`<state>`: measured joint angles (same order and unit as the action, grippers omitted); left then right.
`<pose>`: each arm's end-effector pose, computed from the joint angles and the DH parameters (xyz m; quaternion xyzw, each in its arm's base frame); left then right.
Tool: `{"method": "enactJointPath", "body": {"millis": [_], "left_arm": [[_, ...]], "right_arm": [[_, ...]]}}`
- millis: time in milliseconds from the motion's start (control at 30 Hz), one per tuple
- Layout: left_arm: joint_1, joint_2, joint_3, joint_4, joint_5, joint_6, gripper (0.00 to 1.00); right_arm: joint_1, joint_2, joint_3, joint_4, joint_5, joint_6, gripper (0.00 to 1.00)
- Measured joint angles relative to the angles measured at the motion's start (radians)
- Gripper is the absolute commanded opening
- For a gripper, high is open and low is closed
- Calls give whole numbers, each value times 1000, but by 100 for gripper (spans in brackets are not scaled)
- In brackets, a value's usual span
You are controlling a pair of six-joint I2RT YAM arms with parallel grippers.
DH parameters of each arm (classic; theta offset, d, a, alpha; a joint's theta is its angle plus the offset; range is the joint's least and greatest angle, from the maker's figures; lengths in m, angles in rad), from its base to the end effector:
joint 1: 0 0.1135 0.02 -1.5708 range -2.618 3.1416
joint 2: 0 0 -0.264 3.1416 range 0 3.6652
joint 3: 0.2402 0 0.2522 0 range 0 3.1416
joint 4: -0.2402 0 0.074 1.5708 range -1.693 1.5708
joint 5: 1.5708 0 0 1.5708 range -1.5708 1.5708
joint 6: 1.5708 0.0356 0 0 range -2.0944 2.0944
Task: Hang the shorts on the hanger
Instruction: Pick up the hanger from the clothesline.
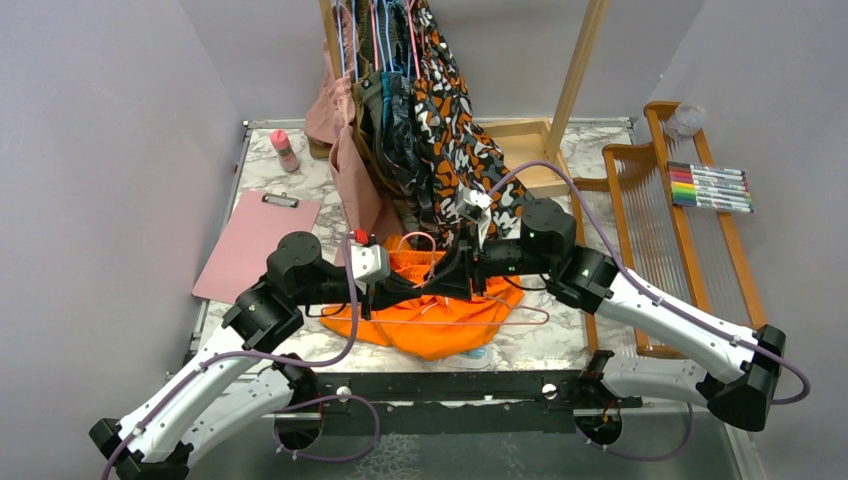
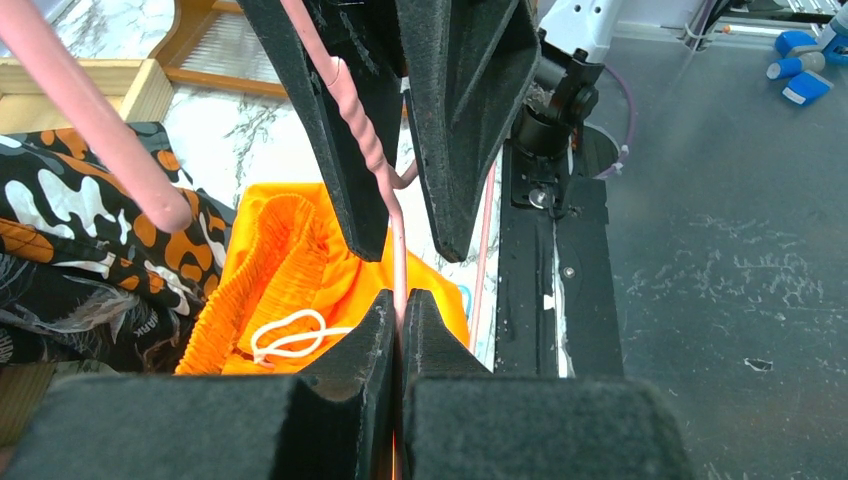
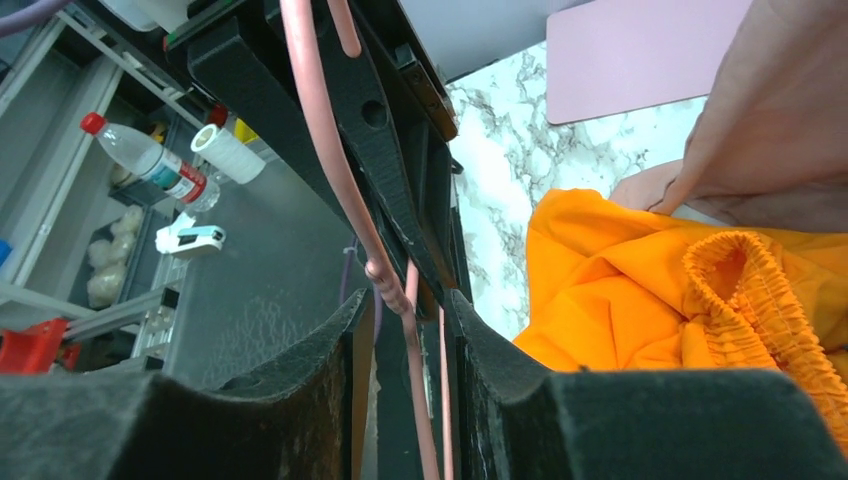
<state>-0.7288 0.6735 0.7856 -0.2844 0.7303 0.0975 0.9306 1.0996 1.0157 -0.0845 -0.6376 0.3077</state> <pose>0.0956 -0.1172 0.3480 0.4975 0.5624 -0.4464 0.4867 0.1326 0.2135 0.3708 -0.4148 0.6287 0.5506 0.3599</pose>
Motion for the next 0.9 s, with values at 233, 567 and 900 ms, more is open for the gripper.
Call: {"method": "enactJointPath", "body": {"millis": [233,567,900], "left_arm": [[0,10,0,16,13,0,0],[0,33,0,27,33,-9,4],[-6,-10,0,35,-18,-3,31]], "right_arm": [[0,-38,-48,62,29,34,27],[0,-58,-87,108,59,65,1],[0,-194,-187,146,102,70,1]]}}
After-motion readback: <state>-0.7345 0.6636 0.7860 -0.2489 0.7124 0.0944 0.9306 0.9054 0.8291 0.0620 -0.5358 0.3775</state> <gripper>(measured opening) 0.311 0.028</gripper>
